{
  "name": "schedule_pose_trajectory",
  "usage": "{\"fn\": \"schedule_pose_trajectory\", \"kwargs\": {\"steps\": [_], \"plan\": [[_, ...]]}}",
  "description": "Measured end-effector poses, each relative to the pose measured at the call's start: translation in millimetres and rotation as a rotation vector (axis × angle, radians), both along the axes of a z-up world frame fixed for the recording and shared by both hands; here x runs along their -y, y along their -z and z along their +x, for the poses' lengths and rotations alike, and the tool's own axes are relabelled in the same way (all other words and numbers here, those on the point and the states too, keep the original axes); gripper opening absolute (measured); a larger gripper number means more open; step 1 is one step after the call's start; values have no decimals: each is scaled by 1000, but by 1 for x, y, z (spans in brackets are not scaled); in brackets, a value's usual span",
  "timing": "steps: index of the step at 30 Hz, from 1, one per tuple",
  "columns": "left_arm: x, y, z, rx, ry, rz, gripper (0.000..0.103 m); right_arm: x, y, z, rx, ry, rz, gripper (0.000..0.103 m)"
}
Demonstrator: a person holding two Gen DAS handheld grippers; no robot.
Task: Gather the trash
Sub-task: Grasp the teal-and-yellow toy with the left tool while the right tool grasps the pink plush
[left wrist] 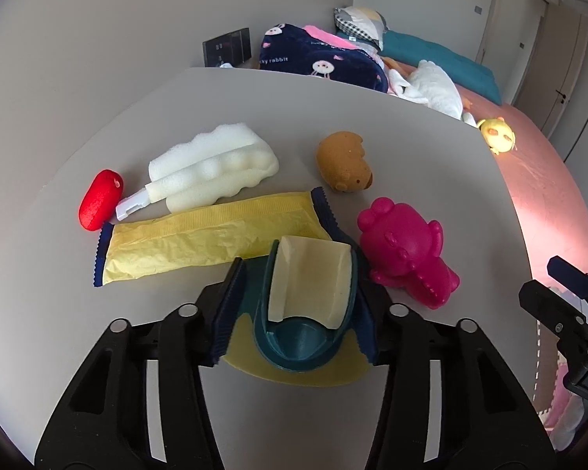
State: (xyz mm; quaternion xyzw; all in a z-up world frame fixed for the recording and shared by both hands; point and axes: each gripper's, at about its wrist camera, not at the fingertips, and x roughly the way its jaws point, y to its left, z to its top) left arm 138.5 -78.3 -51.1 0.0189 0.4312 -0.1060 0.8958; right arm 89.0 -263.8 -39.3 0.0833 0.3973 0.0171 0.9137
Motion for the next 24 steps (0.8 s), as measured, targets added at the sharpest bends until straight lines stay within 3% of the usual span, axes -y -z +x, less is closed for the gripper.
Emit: {"fn": "schedule_pose_trajectory", "kwargs": {"steps": [1,24], "plan": [[-2,0,0,1,-4,-1,35,-2,0,1,-1,-4,0,82],[-48,-3,3,-16,-102,-27,35,-73,-3,38,4,-168,-16,82]]}}
